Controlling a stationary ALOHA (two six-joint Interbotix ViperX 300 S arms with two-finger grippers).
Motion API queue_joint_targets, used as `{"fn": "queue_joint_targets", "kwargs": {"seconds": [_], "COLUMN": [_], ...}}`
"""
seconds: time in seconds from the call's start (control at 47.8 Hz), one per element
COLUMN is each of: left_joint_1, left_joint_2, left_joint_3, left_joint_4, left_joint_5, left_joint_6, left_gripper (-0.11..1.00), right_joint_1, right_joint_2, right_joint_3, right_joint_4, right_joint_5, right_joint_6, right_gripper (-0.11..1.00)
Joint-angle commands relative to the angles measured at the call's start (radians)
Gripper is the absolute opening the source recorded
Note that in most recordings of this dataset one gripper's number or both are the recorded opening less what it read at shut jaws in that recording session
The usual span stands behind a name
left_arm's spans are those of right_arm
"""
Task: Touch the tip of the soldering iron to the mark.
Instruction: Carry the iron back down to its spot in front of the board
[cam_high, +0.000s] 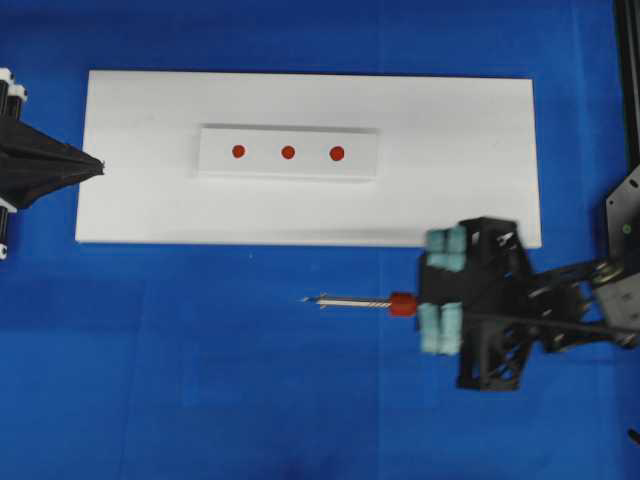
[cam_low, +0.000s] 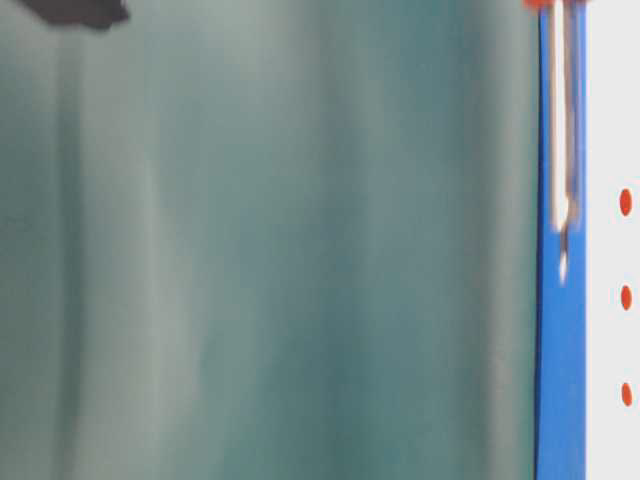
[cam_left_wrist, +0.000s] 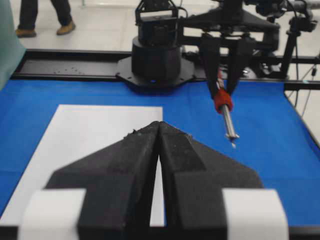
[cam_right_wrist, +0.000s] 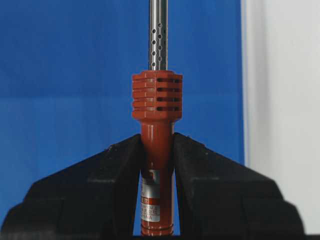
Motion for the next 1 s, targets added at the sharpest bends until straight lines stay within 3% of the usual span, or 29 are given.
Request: {"fn": "queue_joint_targets", "kwargs": {"seconds": [0.0,0.481,0.837,0.984], "left_joint_1": [-0.003,-0.003,-0.002,-0.002], "left_joint_2": [0.003,0.002,-0.003,-0.003], "left_joint_3": [-0.012,-0.014,-0.014,-0.014], "left_joint_4": [0.002,0.002,0.002,0.002], "left_joint_5": [-0.012,-0.028,-0.028,-0.026], "left_joint_6": [-0.002,-0.002,-0.002,-0.002], "left_gripper": [0.00,0.00,0.00,0.00], "right_joint_1": [-0.015,-0.075,-0.083,-0.083], "right_joint_2": [0.040,0.318,0.336,0.362], "right_joint_3": [-0.080,-0.387,-0.391,-0.370], "right_joint_4": [-0.011,-0.051,-0.051,-0.049], "right_joint_5": [-0.006,-0.051,-0.054,-0.118], "right_joint_6": [0.000,-0.005,-0.003,0.000], "right_gripper": [0.06,0.06,0.06,0.06]}}
